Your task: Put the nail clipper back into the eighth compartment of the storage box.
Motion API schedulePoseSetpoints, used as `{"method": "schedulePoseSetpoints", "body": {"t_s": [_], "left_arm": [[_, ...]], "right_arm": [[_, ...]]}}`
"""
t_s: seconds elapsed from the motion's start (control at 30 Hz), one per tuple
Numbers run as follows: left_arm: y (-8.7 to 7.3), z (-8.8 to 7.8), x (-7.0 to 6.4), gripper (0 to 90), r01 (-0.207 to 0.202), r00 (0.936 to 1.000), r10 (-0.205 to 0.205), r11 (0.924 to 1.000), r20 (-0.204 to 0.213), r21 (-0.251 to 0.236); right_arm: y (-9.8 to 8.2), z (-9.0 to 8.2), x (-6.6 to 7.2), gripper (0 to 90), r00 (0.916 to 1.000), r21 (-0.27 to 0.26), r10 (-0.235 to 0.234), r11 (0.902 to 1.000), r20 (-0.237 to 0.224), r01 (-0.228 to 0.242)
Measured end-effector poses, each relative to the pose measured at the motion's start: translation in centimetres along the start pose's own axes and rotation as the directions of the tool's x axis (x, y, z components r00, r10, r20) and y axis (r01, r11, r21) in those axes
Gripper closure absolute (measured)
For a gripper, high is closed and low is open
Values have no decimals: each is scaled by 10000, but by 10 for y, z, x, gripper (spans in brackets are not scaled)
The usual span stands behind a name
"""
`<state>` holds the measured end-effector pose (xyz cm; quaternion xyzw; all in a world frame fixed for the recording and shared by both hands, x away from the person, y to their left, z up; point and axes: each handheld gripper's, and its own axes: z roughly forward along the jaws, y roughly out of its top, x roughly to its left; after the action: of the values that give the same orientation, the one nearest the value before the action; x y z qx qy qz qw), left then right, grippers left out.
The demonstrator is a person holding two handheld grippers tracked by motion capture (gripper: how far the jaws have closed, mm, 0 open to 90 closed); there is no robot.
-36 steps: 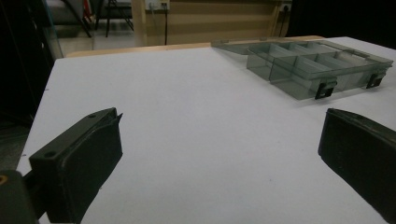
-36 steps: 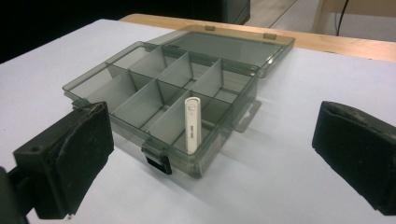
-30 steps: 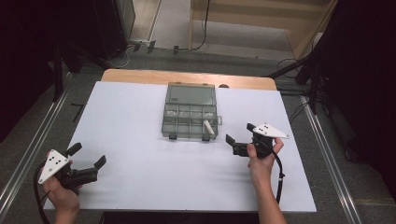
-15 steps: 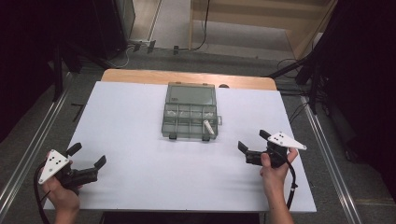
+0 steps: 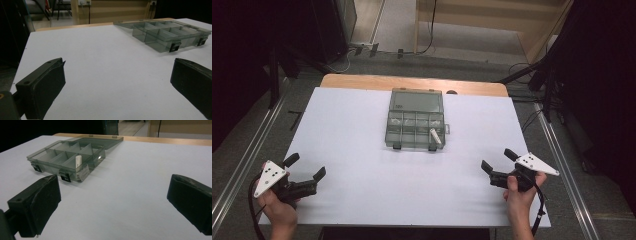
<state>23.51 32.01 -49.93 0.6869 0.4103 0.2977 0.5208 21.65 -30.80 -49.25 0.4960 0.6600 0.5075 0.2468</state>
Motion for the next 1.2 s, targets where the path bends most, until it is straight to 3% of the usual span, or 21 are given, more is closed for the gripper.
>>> {"method": "schedulePoseSetpoints", "body": {"t_s": [0.23, 0.87, 1.2], "left_arm": [[0, 0, 0, 0, -3, 10000, 3, 10000, 2, -19], [0, 0, 0, 0, -13, 10000, 13, 10000, 7, -25], [0, -1, 0, 0, 47, 10000, -47, 9999, 50, -116]], "right_arm": [[-9, -16, -8, 0, 10000, -148, -30, 9999, 60, 31], [-30, -39, -24, 0, 10000, -381, 77, 9992, 43, -75], [-43, -61, -35, 0, 9982, -586, 481, 9972, 355, -460]]}}
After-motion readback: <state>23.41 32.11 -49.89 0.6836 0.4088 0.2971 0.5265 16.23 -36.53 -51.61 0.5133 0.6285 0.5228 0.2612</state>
